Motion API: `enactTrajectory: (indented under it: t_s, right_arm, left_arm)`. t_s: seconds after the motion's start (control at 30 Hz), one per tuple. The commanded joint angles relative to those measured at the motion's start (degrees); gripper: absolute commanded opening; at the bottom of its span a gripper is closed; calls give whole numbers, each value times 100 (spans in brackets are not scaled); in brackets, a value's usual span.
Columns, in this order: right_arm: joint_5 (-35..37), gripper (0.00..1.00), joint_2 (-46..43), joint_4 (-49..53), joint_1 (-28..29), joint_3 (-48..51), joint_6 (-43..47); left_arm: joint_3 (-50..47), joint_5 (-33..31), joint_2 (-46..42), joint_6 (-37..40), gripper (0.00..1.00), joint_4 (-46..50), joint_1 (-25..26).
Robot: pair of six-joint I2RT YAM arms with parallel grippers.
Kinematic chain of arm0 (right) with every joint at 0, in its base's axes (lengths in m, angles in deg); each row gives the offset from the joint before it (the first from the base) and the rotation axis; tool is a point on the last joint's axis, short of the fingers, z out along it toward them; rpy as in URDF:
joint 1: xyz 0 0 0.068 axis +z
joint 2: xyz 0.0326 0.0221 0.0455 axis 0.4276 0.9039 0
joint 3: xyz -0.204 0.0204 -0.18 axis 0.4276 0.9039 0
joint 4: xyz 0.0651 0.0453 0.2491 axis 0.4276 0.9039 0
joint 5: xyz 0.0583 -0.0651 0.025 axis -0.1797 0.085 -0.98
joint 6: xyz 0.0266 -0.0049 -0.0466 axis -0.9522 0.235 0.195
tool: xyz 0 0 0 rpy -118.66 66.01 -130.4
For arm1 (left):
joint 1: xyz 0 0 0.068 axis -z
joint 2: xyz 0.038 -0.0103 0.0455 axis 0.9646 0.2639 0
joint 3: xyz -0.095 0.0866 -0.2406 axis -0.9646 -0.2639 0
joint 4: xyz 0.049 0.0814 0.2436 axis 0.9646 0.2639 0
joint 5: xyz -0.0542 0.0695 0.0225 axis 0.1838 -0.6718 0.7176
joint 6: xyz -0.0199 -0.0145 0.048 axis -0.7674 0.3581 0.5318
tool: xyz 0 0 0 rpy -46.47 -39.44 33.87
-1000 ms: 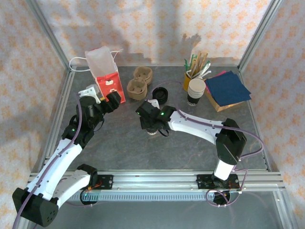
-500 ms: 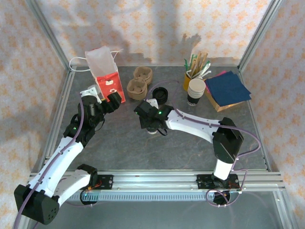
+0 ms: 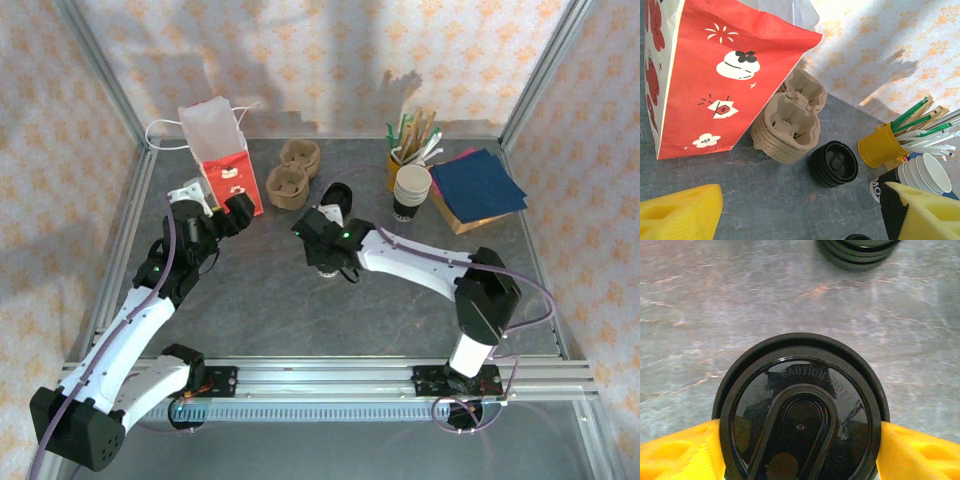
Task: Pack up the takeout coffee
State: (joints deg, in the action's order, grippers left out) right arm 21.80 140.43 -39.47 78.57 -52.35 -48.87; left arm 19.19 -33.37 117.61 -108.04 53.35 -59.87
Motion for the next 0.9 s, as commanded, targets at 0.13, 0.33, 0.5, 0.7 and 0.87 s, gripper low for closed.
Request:
enactTrajectory:
  t_s: [0.13,0.33,0.5,0.7,0.87]
  right_arm:
    - [586,71,-593,267,-788,763,181]
    - [646,71,-998,85,-1561,1362,330]
    - [691,72,-1344,-38,-2300,1676,370]
    - [478,72,-1660,-377,-3200,1917,488]
    - [431,72,-1649,-533,-3720,1902,614]
  left_arm:
    - [24,108,38,64,84,1,-77]
    - [197,53,101,241,84,111,-94]
    - [237,53,118,244,84,111,-104]
    - [309,62,130,258,84,174,-104]
    - [300,51,118,256,84,183,-107]
